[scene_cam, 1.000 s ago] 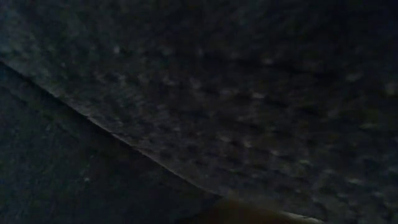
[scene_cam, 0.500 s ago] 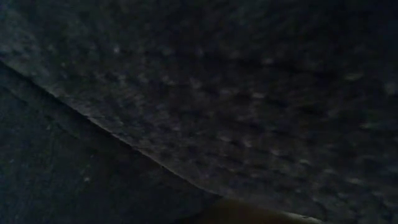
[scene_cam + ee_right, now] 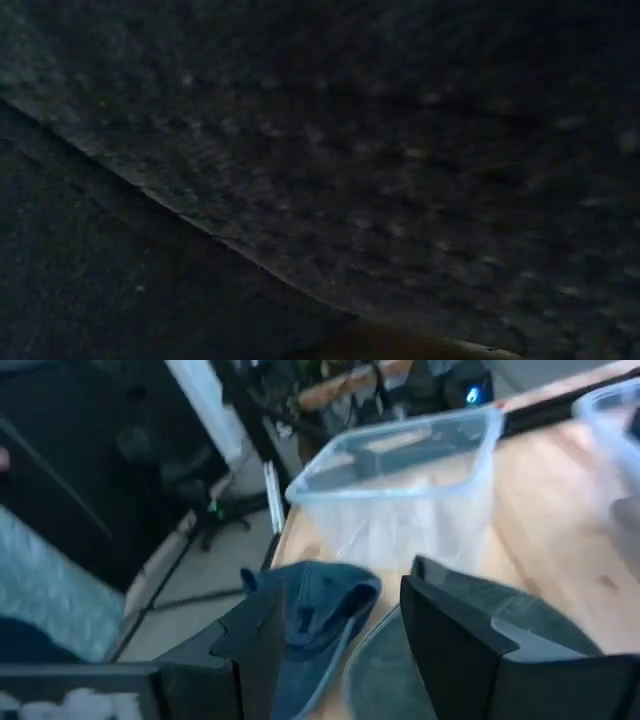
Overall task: Pick & Place hat
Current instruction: Put the blue cap into the top transparent bin
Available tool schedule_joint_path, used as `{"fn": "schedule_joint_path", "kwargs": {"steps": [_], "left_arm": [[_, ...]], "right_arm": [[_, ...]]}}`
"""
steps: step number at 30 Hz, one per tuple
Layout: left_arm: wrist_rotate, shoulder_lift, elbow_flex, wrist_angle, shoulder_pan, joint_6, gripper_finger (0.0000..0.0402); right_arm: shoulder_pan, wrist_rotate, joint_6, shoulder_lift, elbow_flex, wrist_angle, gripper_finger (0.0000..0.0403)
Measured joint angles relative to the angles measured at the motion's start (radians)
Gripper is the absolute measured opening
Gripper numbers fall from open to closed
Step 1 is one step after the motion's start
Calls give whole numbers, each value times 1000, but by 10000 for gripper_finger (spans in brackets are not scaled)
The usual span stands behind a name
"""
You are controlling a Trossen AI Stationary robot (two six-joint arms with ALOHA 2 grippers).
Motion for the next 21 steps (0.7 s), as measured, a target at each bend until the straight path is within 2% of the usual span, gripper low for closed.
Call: {"fn": "schedule_joint_path", "kwargs": {"steps": [3, 6, 12, 16, 21], "left_arm": [[-150, -47, -62, 0, -99, -61, 3], [-219, -94, -145, 0, -158, -152, 3], [-190, -194, -312, -1, -188, -259, 3], [-119, -264, -374, -1, -217, -279, 3], [-113, -335, -410, 1, -287, -256, 3]], "right_arm": [[35, -12, -30, 96, 109, -138, 192], [68, -18, -77, 220, 252, -331, 192], [122, -27, -78, 496, 534, -592, 192], [157, -30, -78, 674, 687, -640, 192], [170, -31, 4, 859, 843, -677, 192]]}}
